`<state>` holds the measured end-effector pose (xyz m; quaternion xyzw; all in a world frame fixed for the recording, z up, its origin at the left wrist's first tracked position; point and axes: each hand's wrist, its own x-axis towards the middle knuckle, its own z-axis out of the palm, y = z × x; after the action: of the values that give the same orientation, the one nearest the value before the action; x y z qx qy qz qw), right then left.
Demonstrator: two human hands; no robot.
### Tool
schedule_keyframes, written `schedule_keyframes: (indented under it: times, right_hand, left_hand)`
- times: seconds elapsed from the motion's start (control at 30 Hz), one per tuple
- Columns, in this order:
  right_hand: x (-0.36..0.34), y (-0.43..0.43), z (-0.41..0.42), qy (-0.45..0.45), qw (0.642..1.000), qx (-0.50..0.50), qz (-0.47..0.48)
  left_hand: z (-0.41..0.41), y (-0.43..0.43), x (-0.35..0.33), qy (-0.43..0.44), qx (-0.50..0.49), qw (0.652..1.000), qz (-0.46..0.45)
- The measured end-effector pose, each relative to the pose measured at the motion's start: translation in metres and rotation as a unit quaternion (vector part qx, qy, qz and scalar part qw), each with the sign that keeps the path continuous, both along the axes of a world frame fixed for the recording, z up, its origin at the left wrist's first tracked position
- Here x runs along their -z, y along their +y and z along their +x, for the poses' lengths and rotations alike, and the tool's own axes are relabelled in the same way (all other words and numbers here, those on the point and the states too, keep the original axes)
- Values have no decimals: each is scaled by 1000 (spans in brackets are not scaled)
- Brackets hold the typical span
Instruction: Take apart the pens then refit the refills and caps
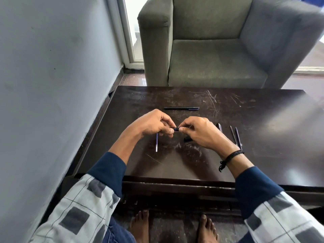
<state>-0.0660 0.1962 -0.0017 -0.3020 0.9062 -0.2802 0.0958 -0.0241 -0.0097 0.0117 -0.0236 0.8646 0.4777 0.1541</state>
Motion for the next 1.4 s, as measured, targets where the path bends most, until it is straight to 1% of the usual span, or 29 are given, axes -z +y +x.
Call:
schedule_keyframes:
  times: [0.1,0.2,0.37,0.6,0.83,1.4]
  right_hand:
    - [-1,1,0,0,1000,7,-28]
    - [-3,1,-1,13,999,24,-18]
    - [-1,0,-1,13,1000,22,0]
    - [-2,-1,1,9,999,32,-20]
    - [-6,-1,4,6,999,37,-1]
    - [-7,-1,7,28,999,38,-18]
  left_hand:
    - [-1,1,-1,0,-5,1000,7]
    - [-1,2,-2,-3,-1,1000,13]
    - [-2,3,-1,-4,2,1000,10]
    - [-1,-1,-1,4,-8,1000,13]
    - [0,1,0,5,-8,1000,18]
    - [0,0,-5,-30,-6,999,30]
